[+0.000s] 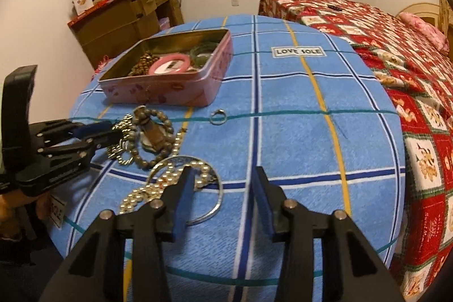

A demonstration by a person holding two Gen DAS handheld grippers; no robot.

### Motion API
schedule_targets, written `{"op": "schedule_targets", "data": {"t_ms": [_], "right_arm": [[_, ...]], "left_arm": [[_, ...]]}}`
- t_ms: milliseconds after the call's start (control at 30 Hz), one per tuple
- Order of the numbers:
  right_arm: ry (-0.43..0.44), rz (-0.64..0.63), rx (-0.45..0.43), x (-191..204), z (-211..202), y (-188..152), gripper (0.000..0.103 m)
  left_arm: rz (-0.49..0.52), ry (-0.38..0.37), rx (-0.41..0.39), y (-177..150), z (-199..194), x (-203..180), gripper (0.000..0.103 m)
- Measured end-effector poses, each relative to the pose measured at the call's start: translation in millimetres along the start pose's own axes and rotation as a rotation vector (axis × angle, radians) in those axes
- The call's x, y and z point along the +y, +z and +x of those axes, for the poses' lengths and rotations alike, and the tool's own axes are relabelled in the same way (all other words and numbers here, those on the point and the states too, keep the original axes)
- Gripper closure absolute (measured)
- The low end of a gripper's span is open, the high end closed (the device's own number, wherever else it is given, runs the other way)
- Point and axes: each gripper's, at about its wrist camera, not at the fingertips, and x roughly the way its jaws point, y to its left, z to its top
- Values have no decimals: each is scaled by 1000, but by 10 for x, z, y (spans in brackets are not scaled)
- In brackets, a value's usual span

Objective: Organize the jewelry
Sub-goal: 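Move the left tool to the gold bead chain and close on it, then lift the gold bead chain with the left tool while the right tool moves over the silver bangle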

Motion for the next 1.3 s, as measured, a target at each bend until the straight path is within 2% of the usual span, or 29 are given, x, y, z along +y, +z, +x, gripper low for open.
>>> {"op": "schedule_targets", "data": {"t_ms": [67, 133, 233, 500, 600, 733, 800, 1133, 1300], "right_arm": [[7, -10, -5, 45, 1, -4, 37], [17, -16, -12, 86, -9, -8, 31], [32, -34, -12, 151, -4, 3, 29], [56, -51, 28, 249, 138, -2, 28], [58, -63, 32, 283, 152, -22, 23], [43, -56, 48, 275, 205, -39, 24], [38, -55, 46, 267, 195, -37, 31], [30, -59, 16, 262, 128, -27, 31], [27, -52, -5, 252, 81, 4, 31]], "left_arm": [[-5, 0, 2, -20, -26, 22, 89], [-6, 10, 4, -45, -53, 51, 89], [-21, 13, 4, -75, -88, 111, 89], [-37, 14, 5, -137, -135, 161, 89], [-38, 11, 4, -143, -135, 154, 89], [-41, 9, 1, -150, -134, 148, 89], [-43, 9, 1, -148, -136, 147, 89], [-43, -1, -11, -126, -194, 138, 89], [-40, -4, -27, -89, -261, 135, 94]]}}
